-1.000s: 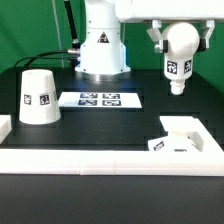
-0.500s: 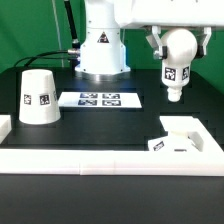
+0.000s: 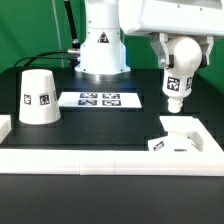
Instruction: Assemble lamp
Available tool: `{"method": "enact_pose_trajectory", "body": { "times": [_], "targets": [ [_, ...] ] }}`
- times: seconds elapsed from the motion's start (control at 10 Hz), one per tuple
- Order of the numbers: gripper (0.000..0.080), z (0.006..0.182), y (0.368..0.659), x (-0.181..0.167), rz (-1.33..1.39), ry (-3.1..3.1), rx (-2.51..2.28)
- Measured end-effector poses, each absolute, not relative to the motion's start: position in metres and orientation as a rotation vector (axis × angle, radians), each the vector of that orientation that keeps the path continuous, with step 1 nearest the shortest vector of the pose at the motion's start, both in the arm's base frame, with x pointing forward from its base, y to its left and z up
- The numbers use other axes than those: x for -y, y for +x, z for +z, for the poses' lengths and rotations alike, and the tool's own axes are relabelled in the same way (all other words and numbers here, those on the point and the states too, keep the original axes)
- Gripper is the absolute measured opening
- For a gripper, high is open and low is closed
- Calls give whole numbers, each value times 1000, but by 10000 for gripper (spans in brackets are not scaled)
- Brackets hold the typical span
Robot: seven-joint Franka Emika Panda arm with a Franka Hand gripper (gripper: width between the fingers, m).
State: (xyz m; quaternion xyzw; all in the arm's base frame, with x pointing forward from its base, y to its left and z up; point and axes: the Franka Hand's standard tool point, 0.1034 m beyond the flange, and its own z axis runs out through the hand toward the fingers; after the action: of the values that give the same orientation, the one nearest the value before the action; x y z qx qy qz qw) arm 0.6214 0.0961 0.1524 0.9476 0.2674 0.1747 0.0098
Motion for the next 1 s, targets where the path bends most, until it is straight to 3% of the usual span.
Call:
{"method": "enact_pose_trajectory", "body": {
  "times": [1.0],
  "targets": [
    [579,136,628,-100,531,2965,-841]
  ]
}}
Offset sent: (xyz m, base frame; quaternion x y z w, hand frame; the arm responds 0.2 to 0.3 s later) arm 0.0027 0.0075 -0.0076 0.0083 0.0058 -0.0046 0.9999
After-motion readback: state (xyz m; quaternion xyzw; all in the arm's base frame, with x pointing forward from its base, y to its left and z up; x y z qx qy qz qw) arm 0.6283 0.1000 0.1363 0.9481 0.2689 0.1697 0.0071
